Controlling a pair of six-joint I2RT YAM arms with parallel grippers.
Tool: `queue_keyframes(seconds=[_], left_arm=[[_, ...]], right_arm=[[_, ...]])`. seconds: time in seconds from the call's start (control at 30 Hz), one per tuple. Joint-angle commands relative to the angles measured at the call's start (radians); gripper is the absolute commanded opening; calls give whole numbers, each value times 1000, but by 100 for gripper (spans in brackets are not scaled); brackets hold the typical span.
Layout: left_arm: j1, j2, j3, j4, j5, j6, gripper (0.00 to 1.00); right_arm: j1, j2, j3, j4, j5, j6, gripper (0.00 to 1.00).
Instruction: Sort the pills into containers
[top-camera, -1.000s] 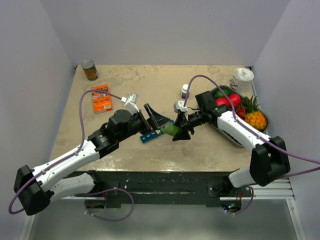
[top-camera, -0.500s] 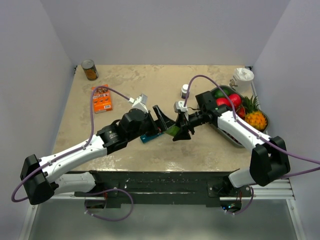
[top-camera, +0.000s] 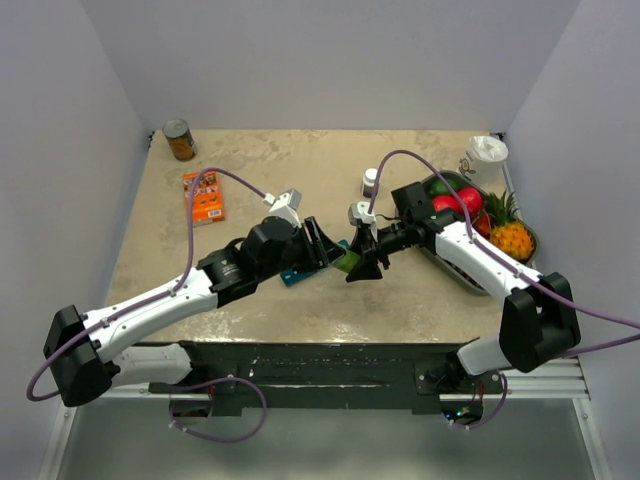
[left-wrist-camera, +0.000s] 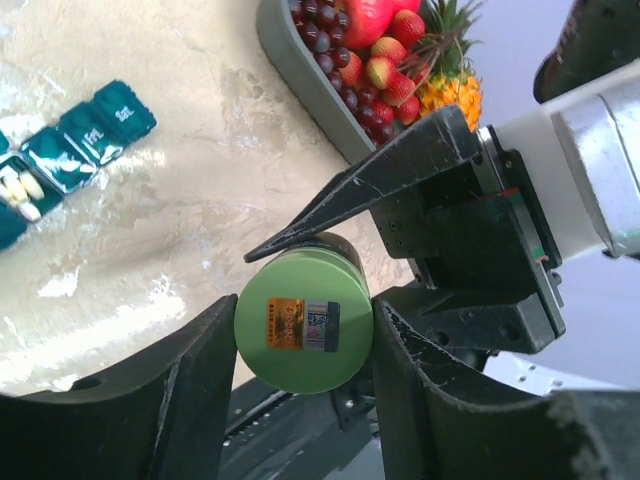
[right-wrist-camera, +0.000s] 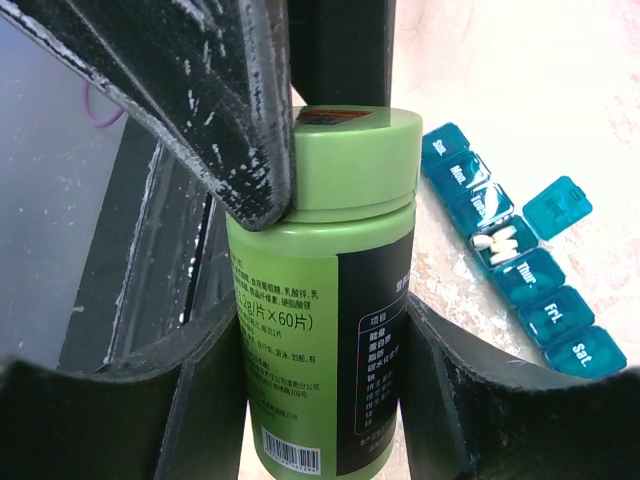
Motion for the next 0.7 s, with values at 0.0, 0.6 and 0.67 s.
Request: queue_keyframes(seconds=[0.0,0.6,0.67], left_arm=[[-4,-32,-2,117,149,270,0],[68,-242,-151,453,278,926,99],[82,-297,-167,470,248,835,99]], right_arm=[[2,-25,44,9,-26,-16,0],[0,-26,56,-56,-74,-87,0],[0,-23,58,-57,-74,-87,0]])
